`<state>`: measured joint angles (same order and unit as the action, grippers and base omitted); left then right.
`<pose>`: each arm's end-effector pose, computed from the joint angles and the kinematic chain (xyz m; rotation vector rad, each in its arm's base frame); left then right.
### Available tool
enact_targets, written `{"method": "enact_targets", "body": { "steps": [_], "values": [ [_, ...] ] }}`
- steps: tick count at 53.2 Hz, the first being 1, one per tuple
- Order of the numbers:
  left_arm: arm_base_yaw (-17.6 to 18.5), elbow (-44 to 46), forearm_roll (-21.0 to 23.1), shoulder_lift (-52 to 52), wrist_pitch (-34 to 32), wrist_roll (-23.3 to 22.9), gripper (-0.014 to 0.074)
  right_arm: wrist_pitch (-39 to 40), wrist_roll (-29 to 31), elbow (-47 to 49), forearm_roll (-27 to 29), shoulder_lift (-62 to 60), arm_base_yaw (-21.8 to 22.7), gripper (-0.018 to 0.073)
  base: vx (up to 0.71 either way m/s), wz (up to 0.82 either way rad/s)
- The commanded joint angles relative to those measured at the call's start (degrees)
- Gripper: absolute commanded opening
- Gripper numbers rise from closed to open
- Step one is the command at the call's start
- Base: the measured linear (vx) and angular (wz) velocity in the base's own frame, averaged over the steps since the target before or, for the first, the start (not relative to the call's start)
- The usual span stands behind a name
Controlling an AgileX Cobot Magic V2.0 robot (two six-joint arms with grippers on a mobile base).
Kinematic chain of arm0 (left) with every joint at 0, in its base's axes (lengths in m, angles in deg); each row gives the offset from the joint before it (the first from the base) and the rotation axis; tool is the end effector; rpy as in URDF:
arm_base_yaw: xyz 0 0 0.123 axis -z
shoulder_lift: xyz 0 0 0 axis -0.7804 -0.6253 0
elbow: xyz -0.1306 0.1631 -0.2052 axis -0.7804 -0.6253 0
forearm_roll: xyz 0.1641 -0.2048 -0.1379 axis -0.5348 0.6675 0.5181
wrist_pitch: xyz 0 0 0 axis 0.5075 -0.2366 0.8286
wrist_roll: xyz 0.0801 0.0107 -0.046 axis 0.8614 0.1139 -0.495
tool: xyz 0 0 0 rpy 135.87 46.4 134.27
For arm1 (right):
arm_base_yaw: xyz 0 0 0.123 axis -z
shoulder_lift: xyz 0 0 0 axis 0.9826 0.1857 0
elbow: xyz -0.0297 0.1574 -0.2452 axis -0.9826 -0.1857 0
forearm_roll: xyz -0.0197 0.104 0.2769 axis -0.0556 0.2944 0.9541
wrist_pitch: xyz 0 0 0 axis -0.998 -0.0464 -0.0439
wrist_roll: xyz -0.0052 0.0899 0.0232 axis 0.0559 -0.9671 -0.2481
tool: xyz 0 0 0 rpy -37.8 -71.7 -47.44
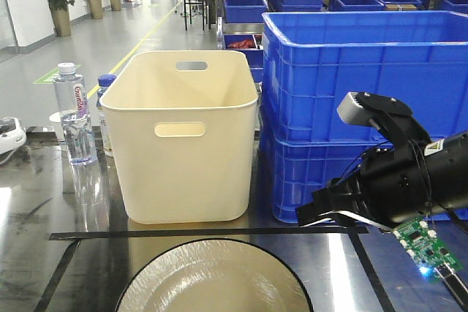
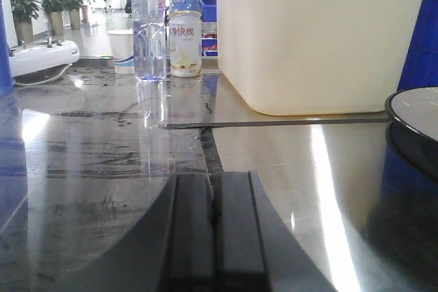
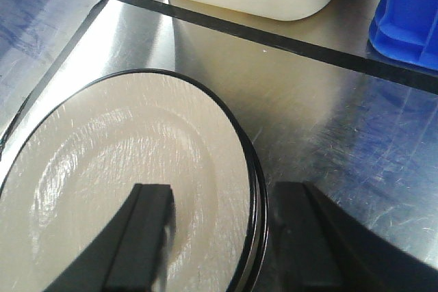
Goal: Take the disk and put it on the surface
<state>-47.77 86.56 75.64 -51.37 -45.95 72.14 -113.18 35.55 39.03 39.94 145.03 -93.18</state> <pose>0.0960 -0.0059 0.1962 0.0233 1.5744 -0.0735 0.3216 0.1205 0.3777 -0.5325 2.3522 0.6291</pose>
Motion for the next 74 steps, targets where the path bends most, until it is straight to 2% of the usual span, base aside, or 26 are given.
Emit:
{"method": "enact_targets", "body": {
  "steps": [1,5,12,21,28,34,40,48,57,61,74],
  "values": [
    [-0.1,1.4,0.0,-0.1,-5.1,-0.6,-0.0008,2.5,0.6,1.6,1.7,-1.8,0.2,0.0378,0.00,0.00],
    [-0.1,1.4,0.0,-0.1,-5.1,-0.6,-0.0008,4.8,0.4,0.6,0.9,-2.4,0.2,0.0349,0.00,0.00],
    [-0.1,1.4,0.0,-0.1,-5.1,-0.6,-0.0008,15.0,0.4,-7.5,-0.5,-8.9,0.2,0.0256,0.00,0.00],
    [-0.1,1.4,0.0,-0.1,-5.1,-0.6,-0.0008,32.9,0.4,-25.5,-5.5,-24.6,1.1,0.0092,0.00,0.00],
    [-0.1,1.4,0.0,-0.1,-5.1,-0.6,-0.0008,38.7,0.2,-38.2,-11.5,-36.9,5.1,-0.0015,0.00,0.00],
    [-0.1,1.4,0.0,-0.1,-5.1,-0.6,-0.0008,38.9,-2.2,-48.1,-16.8,-48.7,9.6,-0.0013,0.00,0.00],
    [-0.1,1.4,0.0,-0.1,-5.1,-0.6,-0.0008,39.0,-8.1,-56.8,-21.1,-60.1,12.9,-0.0012,0.00,0.00],
    [-0.1,1.4,0.0,-0.1,-5.1,-0.6,-0.0008,40.5,-13.9,-68.0,-29.2,-72.9,13.3,-0.0011,0.00,0.00],
    [-0.1,1.4,0.0,-0.1,-5.1,-0.6,-0.0008,47.2,-17.5,-79.3,-31.5,-81.7,13.3,-0.0011,0.00,0.00],
    [-0.1,1.4,0.0,0.1,-5.0,-0.6,-0.0008,44.4,-18.2,-78.9,-32.0,-81.7,13.2,-0.0011,0.00,0.00],
    [-0.1,1.4,0.0,0.0,-5.0,-0.6,-0.0008,45.0,-18.2,-79.2,-32.1,-81.8,13.3,-0.0011,0.00,0.00]
  ]
}}
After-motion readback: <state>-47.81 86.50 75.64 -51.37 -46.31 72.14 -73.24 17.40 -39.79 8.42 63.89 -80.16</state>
